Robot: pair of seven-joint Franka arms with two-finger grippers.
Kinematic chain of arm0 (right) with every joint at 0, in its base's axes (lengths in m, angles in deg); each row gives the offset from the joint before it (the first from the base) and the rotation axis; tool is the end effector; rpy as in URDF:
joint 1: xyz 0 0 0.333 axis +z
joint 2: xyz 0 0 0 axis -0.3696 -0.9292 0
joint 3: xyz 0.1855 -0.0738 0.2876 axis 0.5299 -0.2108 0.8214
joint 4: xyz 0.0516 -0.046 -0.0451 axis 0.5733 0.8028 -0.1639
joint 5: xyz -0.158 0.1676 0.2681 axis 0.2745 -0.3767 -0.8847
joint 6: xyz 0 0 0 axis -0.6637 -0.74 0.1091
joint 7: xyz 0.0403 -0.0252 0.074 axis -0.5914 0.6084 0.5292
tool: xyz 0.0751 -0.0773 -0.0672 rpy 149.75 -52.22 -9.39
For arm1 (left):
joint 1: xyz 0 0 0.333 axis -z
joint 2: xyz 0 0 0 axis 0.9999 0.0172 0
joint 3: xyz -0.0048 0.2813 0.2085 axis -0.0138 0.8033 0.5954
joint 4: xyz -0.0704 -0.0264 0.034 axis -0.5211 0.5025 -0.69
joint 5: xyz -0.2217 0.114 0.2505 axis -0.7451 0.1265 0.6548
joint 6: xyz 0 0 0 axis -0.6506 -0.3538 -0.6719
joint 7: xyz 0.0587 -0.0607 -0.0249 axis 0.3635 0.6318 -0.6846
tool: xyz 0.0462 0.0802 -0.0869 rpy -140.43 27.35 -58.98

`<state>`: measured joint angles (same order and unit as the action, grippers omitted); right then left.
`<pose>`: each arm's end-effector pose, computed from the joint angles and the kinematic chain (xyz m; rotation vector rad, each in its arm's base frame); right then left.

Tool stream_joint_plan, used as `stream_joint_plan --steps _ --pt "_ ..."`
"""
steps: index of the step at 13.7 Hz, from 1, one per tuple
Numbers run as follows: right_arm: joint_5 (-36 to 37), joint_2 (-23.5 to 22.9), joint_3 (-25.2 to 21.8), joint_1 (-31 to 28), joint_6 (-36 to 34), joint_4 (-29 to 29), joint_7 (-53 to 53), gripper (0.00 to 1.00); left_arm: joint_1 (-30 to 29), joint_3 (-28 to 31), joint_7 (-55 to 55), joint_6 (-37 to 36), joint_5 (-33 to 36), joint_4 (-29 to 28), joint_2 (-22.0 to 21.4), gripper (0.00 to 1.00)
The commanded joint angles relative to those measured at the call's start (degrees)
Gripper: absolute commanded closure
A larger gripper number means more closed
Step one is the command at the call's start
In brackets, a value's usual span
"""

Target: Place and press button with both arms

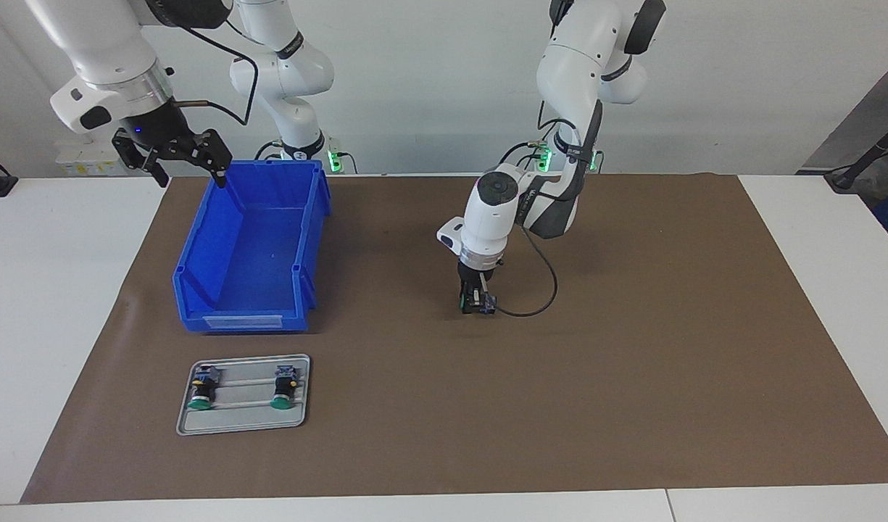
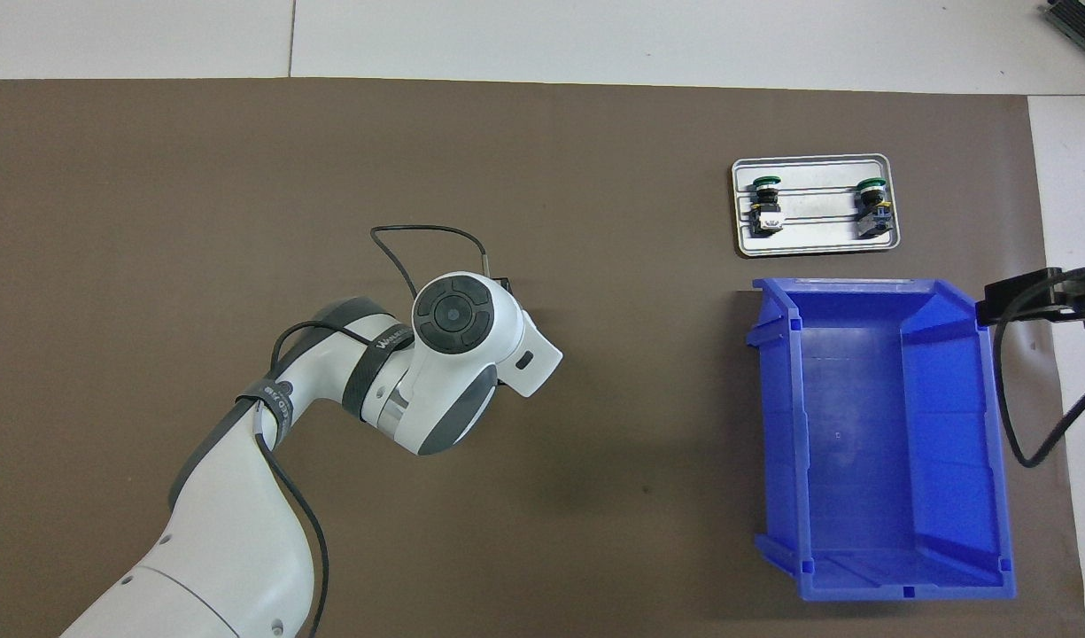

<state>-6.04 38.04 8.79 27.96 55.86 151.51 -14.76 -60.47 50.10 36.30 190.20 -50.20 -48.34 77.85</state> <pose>0.4874 -0.0186 0.6495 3.1309 -0.0678 -0.0500 0.5062 -0.3785 0.3341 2.1936 -2.1923 0.2153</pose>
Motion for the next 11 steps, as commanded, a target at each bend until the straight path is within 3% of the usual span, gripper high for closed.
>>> stream_joint_plan --steps 1,5,11 --pt "-1.0 1.3 0.1 -0.1 -0.4 1.2 -0.9 0.0 0.3 0.7 -0.5 0.9 1.2 -0.2 -0.1 0.89" --pt "-1.0 1.3 0.1 -0.1 -0.4 1.3 -0.9 0.0 -1.6 0.5 -0.5 -2.5 -1.4 4.3 1.4 0.87" --pt "-1.0 1.3 0.1 -0.1 -0.4 1.2 -0.9 0.0 -7.5 -0.1 8.7 -1.9 -24.1 6.4 1.2 0.84"
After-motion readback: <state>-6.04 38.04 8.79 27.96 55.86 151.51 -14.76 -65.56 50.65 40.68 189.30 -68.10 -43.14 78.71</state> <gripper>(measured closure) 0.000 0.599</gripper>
